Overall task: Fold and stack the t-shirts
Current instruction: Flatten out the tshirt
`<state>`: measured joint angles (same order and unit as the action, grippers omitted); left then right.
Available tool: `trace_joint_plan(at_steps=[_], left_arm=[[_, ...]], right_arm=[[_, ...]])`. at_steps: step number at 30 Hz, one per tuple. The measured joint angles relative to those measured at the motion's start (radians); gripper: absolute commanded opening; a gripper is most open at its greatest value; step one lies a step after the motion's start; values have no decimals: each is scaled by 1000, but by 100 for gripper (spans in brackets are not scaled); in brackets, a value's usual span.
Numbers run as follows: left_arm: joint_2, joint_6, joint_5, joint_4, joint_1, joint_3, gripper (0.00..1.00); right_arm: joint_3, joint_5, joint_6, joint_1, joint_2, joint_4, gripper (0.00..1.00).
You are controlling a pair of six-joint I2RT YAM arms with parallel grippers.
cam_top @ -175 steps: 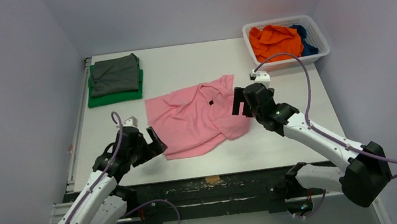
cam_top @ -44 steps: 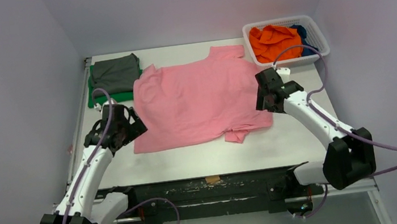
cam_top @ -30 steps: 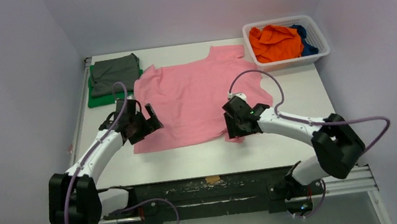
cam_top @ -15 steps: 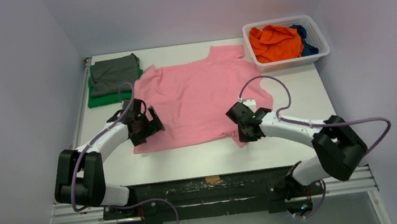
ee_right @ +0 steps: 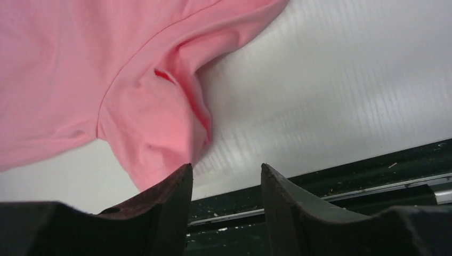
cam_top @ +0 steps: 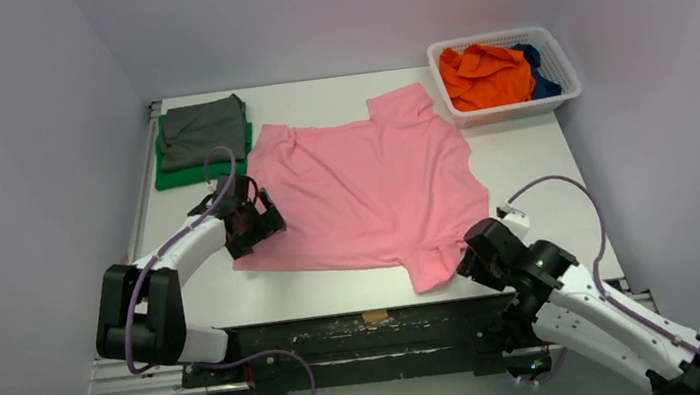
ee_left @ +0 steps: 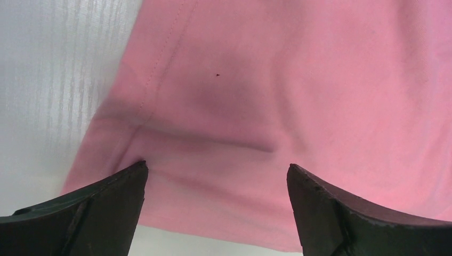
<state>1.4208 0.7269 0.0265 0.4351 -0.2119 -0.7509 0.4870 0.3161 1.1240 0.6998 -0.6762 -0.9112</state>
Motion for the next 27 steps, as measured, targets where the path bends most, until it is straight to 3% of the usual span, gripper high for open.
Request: trace_joint_plan(at_steps=[2,6,9,12,20,23,27], left_arm=[[-4,5,9,9,0,0,100],[-21,13,15,30,0,0,100],[-44,14,15,39,0,0,100],[-74,14,15,43,0,2,100],[-87,15,8,43,0,18,100],[-87,15,9,43,0,20,100],[-87,15,9,42,0,27,100]], right_arm=[[-7,5,45,-1,97,-62,72],[5,34,66,0,179,-114,79],[48,58,12,-1,83,-97,81],[113,63,-80,-1,-127,-6,81],[321,96,-235,69,-705,176,64],[332,88,-235,130,-792,200,60],[304,55,-233,167,-793,253,50]])
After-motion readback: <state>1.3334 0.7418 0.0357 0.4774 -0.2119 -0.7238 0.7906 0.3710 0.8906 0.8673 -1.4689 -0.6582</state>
